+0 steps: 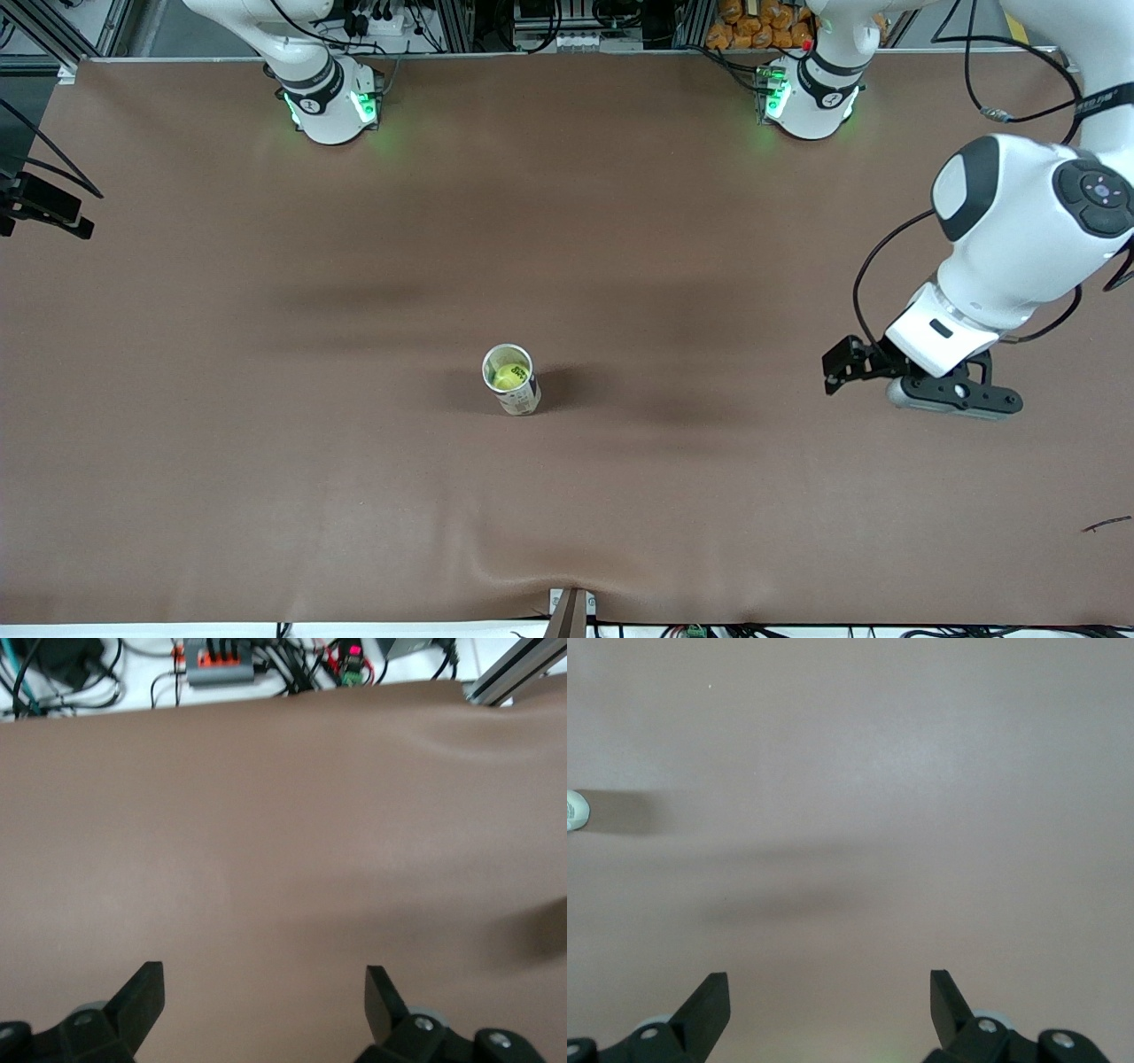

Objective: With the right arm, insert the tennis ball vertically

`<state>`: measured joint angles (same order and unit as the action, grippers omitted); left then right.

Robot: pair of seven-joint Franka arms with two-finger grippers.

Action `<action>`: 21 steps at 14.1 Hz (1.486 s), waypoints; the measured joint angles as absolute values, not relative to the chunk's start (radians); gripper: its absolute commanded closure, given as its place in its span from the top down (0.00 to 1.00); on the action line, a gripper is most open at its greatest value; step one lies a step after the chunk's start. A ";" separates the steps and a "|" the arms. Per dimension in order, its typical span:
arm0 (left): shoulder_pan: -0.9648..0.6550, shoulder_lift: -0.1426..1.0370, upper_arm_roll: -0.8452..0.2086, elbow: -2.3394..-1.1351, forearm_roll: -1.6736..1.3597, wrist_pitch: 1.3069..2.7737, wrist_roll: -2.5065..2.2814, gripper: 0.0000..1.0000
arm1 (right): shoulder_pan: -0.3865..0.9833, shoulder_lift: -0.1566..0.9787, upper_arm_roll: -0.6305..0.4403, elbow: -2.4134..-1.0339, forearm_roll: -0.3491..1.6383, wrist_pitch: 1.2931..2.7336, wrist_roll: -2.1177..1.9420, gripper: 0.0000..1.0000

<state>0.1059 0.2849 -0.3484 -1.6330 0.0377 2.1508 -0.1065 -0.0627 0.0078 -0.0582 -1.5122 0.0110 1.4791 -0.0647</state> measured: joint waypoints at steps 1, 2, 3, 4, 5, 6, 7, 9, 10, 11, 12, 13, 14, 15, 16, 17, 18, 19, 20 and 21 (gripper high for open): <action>0.106 0.271 -0.348 -1.633 0.038 2.117 -0.115 1.00 | -0.063 0.008 -0.058 -1.512 0.011 1.474 -0.065 1.00; 0.107 0.257 -0.348 -1.632 0.037 2.082 -0.119 1.00 | -0.063 0.008 -0.057 -1.512 0.011 1.473 -0.065 1.00; 0.110 0.243 -0.347 -1.629 0.036 2.041 -0.120 1.00 | -0.063 0.008 -0.056 -1.512 0.012 1.472 -0.065 1.00; 0.116 0.232 -0.347 -1.623 0.029 2.001 -0.120 1.00 | -0.063 0.008 -0.055 -1.512 0.012 1.472 -0.065 1.00; 0.122 0.222 -0.347 -1.615 0.017 1.968 -0.120 1.00 | -0.063 0.008 -0.054 -1.512 0.012 1.472 -0.065 1.00; 0.127 0.214 -0.347 -1.605 0.010 1.935 -0.120 1.00 | -0.063 0.008 -0.053 -1.512 0.012 1.470 -0.065 1.00; 0.132 0.207 -0.346 -1.597 0.008 1.904 -0.120 1.00 | -0.062 0.008 -0.051 -1.512 0.012 1.466 -0.065 1.00; 0.151 0.188 -0.345 -1.590 0.008 1.850 -0.120 1.00 | -0.060 0.008 -0.049 -1.512 0.012 1.461 -0.066 1.00; 0.160 0.175 -0.345 -1.587 0.008 1.829 -0.120 1.00 | -0.057 0.008 -0.047 -1.512 0.012 1.458 -0.066 1.00; 0.165 0.161 -0.344 -1.583 0.008 1.811 -0.120 1.00 | -0.053 0.008 -0.045 -1.512 0.012 1.456 -0.066 1.00; 0.167 0.148 -0.343 -1.577 0.008 1.795 -0.120 1.00 | -0.050 0.008 -0.043 -1.512 0.012 1.453 -0.066 1.00; 0.168 0.139 -0.342 -1.568 0.008 1.779 -0.120 1.00 | -0.046 0.008 -0.042 -1.512 0.012 1.451 -0.067 1.00; 0.173 0.133 -0.341 -1.556 0.008 1.762 -0.120 1.00 | -0.040 0.008 -0.042 -1.512 0.012 1.449 -0.067 1.00; 0.185 0.131 -0.341 -1.543 0.008 1.739 -0.118 1.00 | -0.035 0.008 -0.042 -1.512 0.012 1.446 -0.067 1.00; 0.198 0.131 -0.338 -1.531 0.008 1.715 -0.115 1.00 | -0.031 0.008 -0.042 -1.512 0.012 1.444 -0.067 1.00; 0.207 0.131 -0.337 -1.523 0.008 1.695 -0.114 1.00 | -0.030 0.008 -0.042 -1.512 0.012 1.442 -0.067 1.00; 0.213 0.131 -0.337 -1.515 0.008 1.682 -0.113 1.00 | -0.030 0.008 -0.042 -1.512 0.012 1.441 -0.067 1.00; 0.215 0.131 -0.336 -1.507 0.008 1.673 -0.113 1.00 | -0.030 0.008 -0.042 -1.512 0.012 1.441 -0.067 1.00; 0.217 0.131 -0.335 -1.497 0.008 1.664 -0.113 1.00 | -0.031 0.008 -0.042 -1.512 0.012 1.441 -0.067 1.00; 0.220 0.131 -0.334 -1.490 0.008 1.657 -0.113 1.00 | -0.030 0.008 -0.042 -1.512 0.012 1.441 -0.067 1.00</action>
<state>0.2199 0.1313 -0.3340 -1.4895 0.0079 1.6572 -0.1134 -0.0305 0.0081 -0.0421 -1.5120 0.0123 1.4408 -0.0666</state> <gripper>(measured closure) 0.000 0.000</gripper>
